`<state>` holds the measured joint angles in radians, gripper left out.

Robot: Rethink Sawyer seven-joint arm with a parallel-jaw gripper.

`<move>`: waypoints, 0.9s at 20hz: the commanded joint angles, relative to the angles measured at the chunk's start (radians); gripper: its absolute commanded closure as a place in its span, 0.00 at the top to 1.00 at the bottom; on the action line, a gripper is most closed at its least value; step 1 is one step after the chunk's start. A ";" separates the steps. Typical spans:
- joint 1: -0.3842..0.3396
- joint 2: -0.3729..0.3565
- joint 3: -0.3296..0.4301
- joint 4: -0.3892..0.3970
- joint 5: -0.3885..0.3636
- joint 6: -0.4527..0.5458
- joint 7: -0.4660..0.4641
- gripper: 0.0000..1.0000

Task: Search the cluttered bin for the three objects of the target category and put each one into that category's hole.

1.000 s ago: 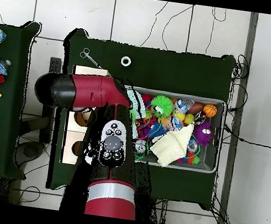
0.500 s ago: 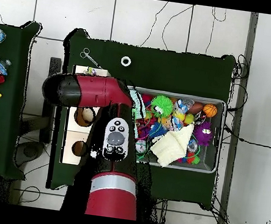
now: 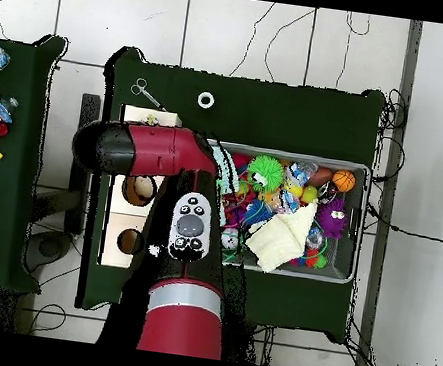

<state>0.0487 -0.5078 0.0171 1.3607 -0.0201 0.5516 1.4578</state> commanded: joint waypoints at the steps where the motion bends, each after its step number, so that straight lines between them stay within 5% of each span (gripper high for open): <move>1: -0.046 -0.016 -0.006 0.040 0.019 0.075 0.171 1.00; 18: -0.083 -0.120 0.004 0.020 0.017 0.319 0.078 1.00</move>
<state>0.0419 -0.5333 0.0217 1.3605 -0.0199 0.6387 1.4576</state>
